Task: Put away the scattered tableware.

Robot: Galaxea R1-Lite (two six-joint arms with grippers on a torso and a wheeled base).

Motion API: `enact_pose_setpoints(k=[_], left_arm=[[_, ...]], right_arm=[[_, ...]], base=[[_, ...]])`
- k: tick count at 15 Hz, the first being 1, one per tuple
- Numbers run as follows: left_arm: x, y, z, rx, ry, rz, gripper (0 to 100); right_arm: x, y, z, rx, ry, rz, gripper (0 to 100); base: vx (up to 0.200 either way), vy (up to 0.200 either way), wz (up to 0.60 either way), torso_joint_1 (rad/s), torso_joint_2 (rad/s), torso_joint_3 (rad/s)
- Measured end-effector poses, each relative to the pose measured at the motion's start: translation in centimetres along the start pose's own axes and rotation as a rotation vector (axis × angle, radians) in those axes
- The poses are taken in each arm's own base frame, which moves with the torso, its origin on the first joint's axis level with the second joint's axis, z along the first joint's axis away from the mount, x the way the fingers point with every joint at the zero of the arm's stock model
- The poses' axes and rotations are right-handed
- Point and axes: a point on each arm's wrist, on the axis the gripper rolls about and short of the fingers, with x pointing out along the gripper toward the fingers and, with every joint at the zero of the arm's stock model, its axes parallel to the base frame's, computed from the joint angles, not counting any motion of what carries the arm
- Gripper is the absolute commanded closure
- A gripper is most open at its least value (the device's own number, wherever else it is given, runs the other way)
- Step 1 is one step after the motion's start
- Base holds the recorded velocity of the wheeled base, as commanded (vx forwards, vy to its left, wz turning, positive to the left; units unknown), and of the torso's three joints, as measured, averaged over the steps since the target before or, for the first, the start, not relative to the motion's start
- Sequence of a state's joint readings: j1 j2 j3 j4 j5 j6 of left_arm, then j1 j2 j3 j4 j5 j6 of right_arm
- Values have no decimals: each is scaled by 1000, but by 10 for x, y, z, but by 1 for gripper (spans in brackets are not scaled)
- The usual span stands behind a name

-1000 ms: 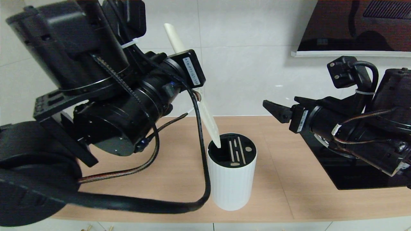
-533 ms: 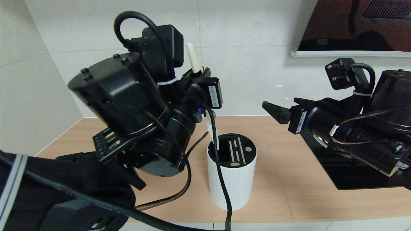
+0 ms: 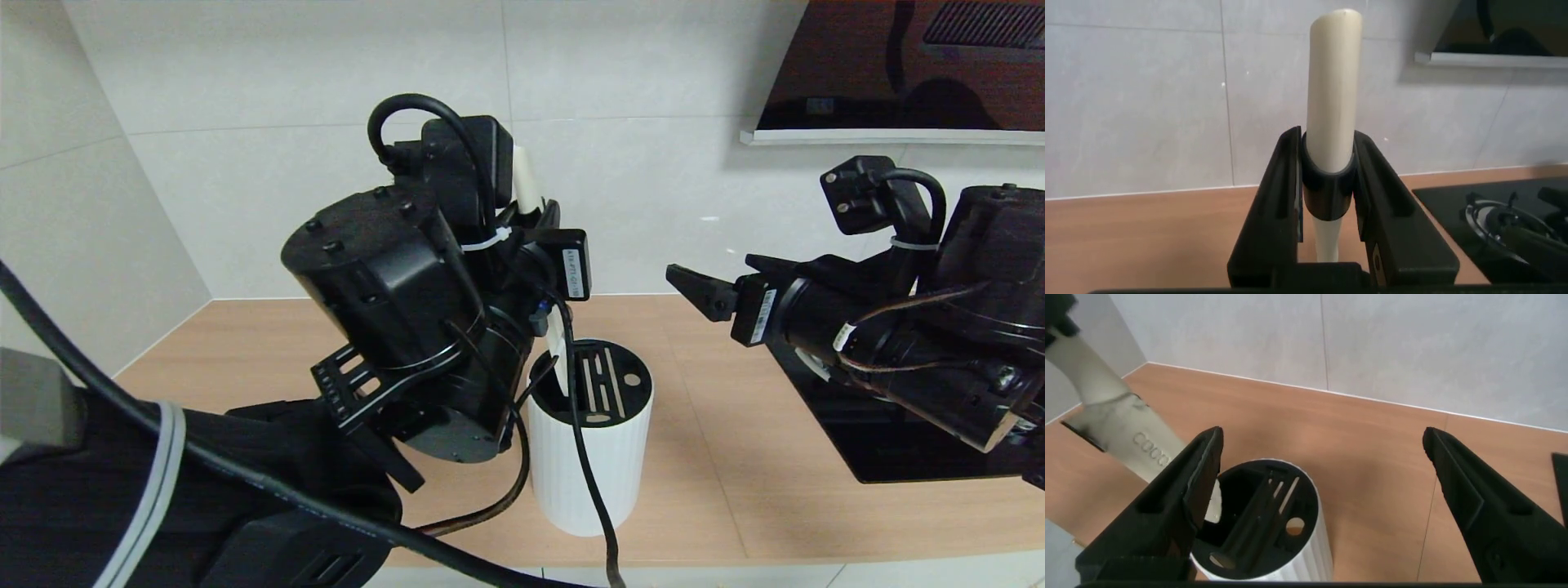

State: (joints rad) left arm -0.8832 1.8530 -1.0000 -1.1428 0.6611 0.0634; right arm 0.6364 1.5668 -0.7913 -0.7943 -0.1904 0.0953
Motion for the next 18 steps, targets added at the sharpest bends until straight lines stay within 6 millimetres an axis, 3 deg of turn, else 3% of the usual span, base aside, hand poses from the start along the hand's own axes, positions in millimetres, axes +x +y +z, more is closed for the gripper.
enact_pose_setpoints(k=[18], left_arm=[[11, -14, -51, 58, 99, -4, 100]], right_arm=[[1, 0, -5, -4, 19, -2, 0]], base=[[0, 0, 0, 0, 0, 0]])
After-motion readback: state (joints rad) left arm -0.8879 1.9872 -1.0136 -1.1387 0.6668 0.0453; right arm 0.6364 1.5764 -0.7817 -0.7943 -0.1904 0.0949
